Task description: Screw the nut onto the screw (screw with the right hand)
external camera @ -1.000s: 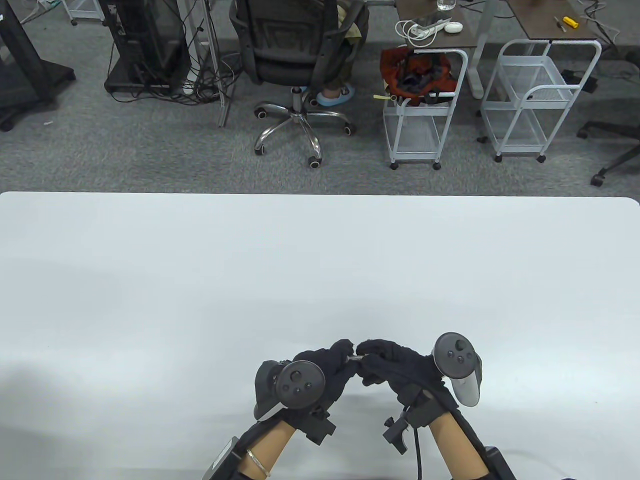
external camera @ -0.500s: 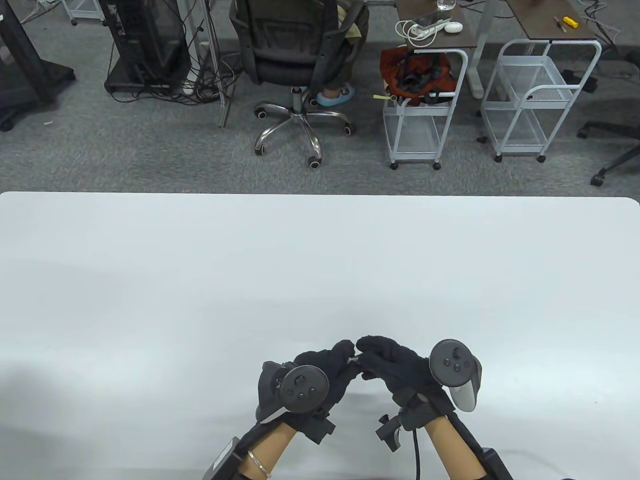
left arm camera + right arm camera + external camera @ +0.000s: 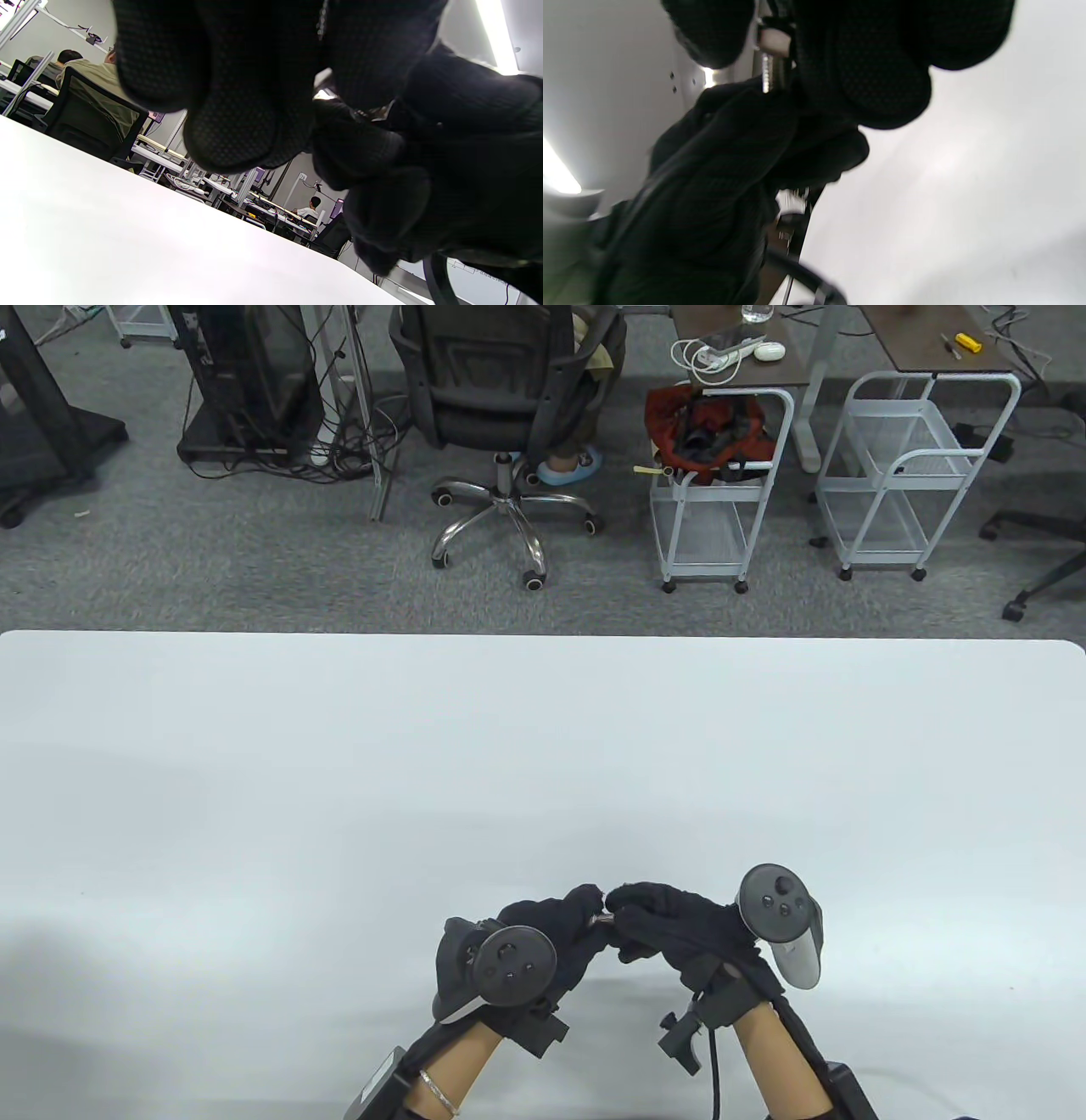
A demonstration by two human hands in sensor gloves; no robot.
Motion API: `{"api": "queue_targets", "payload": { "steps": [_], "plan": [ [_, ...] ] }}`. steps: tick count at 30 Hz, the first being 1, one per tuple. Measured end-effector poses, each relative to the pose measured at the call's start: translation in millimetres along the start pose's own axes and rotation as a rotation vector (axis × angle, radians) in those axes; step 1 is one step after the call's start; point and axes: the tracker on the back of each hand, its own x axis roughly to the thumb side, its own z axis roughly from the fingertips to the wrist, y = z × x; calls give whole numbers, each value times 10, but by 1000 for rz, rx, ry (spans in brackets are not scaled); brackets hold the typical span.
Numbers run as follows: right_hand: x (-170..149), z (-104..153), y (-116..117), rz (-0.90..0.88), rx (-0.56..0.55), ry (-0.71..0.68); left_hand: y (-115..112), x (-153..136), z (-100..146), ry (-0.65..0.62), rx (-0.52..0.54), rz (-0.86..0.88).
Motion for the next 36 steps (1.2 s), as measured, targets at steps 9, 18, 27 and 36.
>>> {"api": "queue_targets", "payload": {
  "steps": [9,18,27,36],
  "plan": [
    [47,40,15,202,-184,-38,21,70,13,-35,27,-35],
    [54,55,88,202,-310,-89,17,37,11,-9,23,-16],
    [38,4,18,103,-62,-24,35,70,14,-33,34,-55],
    [106,40,75,229,-266,-127,38,64,13,-26,35,-43]
  ]
}}
